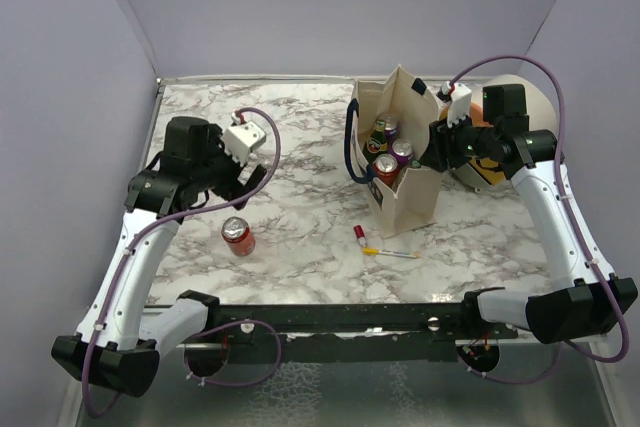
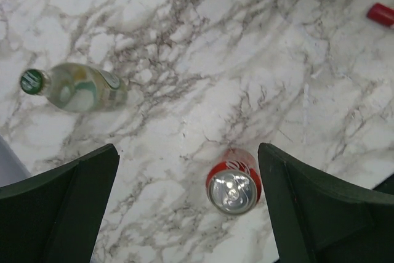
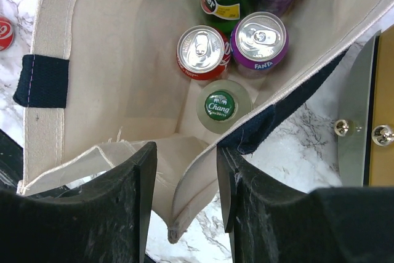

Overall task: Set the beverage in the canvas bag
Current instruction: Pick up the drink from the center of the board.

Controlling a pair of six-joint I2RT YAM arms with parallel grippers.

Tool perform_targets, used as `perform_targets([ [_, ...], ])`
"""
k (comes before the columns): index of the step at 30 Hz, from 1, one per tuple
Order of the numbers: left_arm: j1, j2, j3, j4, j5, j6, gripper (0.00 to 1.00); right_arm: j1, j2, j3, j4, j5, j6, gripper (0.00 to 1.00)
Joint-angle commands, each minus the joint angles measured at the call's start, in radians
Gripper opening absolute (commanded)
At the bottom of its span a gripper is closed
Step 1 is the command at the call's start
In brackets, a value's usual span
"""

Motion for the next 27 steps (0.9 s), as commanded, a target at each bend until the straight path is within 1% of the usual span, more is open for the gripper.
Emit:
perform_targets([
  [1,0.013,-0.028,-0.046,-0.230,0.082,0.078,0.99,-0.006,-0.010,0.023,0.037,-0.021,0.004,0.44],
  [6,0.013,-0.042,-0.140,-0.282,0.055,0.128,0.99,-0.006,-0.019,0.016,0.038,-0.030,0.007,0.44],
  [9,0.012,-0.045,-0.196,-0.282,0.039,0.146,0.99,-0.006,-0.029,0.000,0.039,-0.037,0.012,0.44],
  [13,0.012,-0.045,-0.255,-0.236,0.018,0.159,0.99,-0.006,-0.033,0.006,0.033,-0.038,0.013,0.44],
  [21,0.013,0.028,-0.330,-0.143,-0.033,0.162,0.99,-0.006,-0.036,0.013,0.023,-0.043,0.011,0.45],
  [27,0.012,0.047,-0.381,-0.072,-0.048,0.157,0.95,-0.006,-0.059,-0.016,0.041,-0.040,0.019,0.45],
])
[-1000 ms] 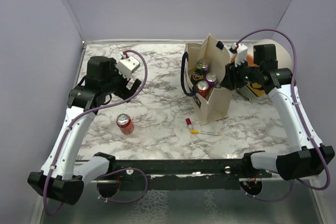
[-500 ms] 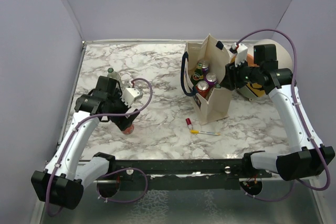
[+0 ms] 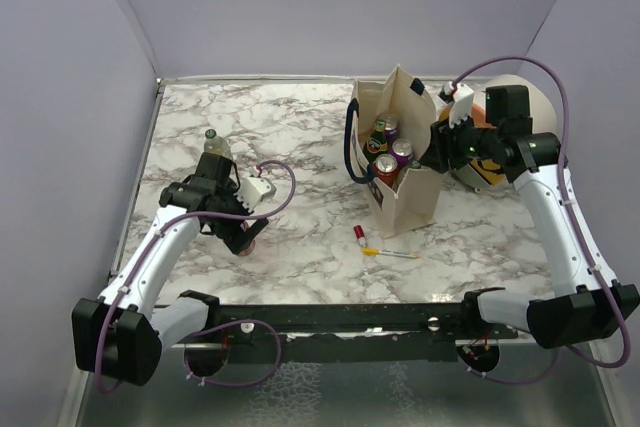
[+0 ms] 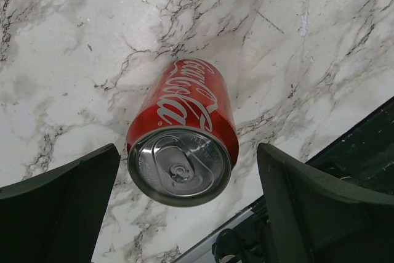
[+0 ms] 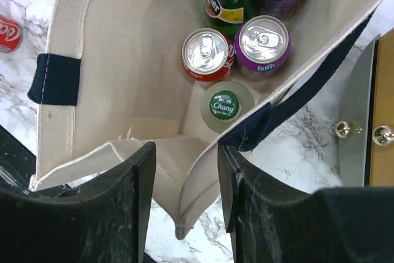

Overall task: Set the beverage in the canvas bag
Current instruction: Pick up the drink from the center of the board.

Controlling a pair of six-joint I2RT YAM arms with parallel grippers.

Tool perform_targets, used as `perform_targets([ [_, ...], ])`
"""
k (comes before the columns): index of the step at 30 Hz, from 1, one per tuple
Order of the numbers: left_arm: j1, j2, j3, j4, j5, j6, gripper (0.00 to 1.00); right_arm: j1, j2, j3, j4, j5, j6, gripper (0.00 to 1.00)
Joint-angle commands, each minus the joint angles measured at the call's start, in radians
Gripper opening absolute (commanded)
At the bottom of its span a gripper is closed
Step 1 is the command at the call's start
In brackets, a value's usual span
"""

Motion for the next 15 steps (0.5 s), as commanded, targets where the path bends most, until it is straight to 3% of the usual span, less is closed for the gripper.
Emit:
perform_targets([
  [1,0.005,0.006,-0.035,0.077,-0.035,0.009,0.95,-0.005,-0.043,-0.017,0.041,-0.027,0.015,0.45],
  [12,0.006,0.017,-0.071,0.125,-0.030,-0.012,0.75,-0.005,-0.057,-0.034,0.039,-0.025,0.008,0.45],
  [15,0.007,0.015,-0.069,0.132,-0.028,-0.019,0.65,-0.005,-0.063,-0.044,0.040,-0.025,0.011,0.45],
])
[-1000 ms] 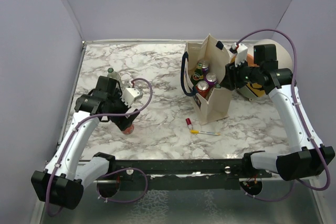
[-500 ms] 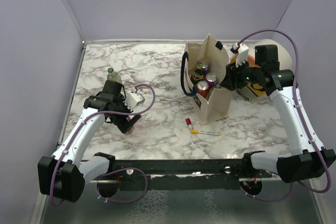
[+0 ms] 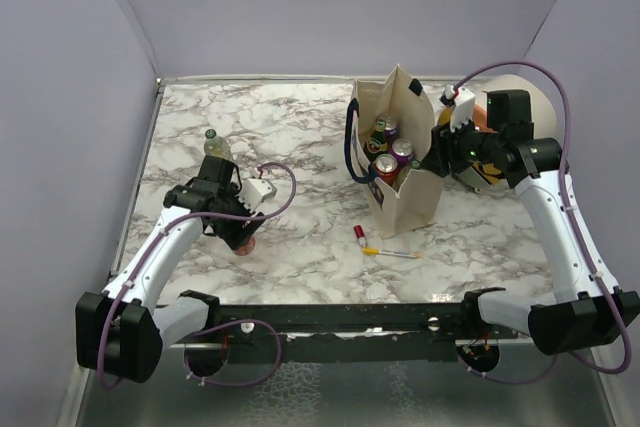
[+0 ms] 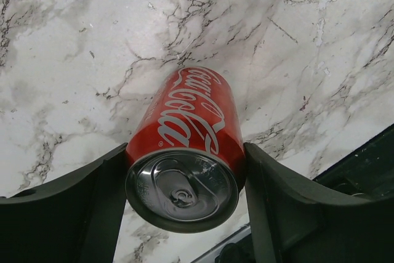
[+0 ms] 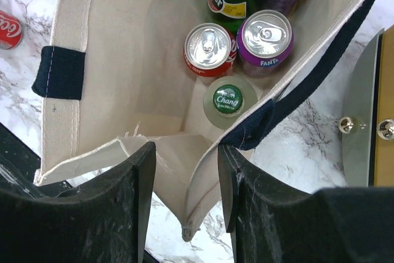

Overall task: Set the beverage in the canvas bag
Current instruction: Pick up the drink from the center of the board.

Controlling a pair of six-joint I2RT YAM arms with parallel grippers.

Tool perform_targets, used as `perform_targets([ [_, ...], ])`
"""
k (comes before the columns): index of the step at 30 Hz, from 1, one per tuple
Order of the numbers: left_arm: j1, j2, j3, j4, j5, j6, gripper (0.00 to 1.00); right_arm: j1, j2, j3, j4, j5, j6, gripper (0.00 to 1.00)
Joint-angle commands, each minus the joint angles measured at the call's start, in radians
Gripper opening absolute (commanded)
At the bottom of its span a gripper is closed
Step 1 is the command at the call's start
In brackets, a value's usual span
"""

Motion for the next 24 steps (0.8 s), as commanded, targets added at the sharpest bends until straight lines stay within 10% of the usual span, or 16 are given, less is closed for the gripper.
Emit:
perform_targets([
  [1,0.007,-0.004,-0.001,0.033,-0.007,-0.013,0.61,-0.005,-0.030,-0.017,0.033,-0.023,0.005,0.45],
  [11,0.014,0.034,0.217,0.011,0.116,-0.029,0.11,-0.005,-0.018,0.018,0.009,-0.036,-0.032,0.47],
  [24,0.018,0.221,0.794,0.150,0.359,-0.266,0.00,-0.005,0.010,0.224,-0.082,-0.090,-0.198,0.60],
])
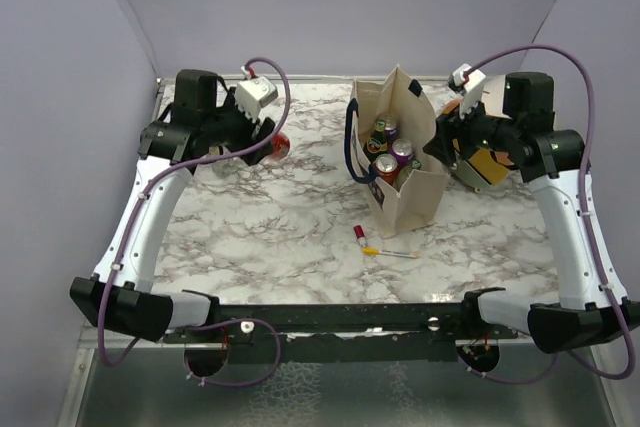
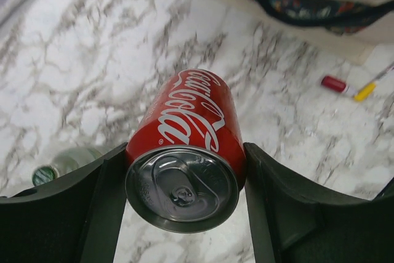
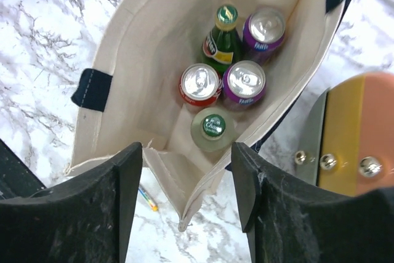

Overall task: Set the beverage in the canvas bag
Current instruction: Pick up the drink from the center of the board, then place the drink in the canvas bag.

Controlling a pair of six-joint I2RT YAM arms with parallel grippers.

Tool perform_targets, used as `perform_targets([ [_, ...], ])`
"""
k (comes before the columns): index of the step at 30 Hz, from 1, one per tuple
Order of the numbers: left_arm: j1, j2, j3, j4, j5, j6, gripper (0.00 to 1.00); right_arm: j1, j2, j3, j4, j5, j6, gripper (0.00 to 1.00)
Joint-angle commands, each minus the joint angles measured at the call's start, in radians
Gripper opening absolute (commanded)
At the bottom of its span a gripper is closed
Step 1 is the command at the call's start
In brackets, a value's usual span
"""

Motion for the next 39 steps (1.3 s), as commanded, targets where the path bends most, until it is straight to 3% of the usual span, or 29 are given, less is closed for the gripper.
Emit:
perform_targets([
  [1,0.005,0.057,0.195,0.153,0.155,-0.139,0.00,-0.004,0.009,0.079,-0.041,-0.076,-0.110,0.61],
  [11,-0.007,0.264,0.495,0.327,0.248,-0.344,0.00,0.031,0.078,0.077,-0.157,-0.212,-0.322,0.61],
  [21,-0.174,0.414,0.694,0.368,0.212,-0.321,0.00,0.111,0.114,0.035,-0.228,-0.193,-0.422,0.61],
  [32,-0.331,0.543,0.717,0.435,0.232,-0.412,0.00,0.133,0.020,-0.079,-0.267,-0.215,-0.401,0.48],
  [39,-0.384,0.572,0.682,0.425,0.255,-0.407,0.00,0.134,-0.033,-0.111,-0.324,-0.200,-0.422,0.45],
])
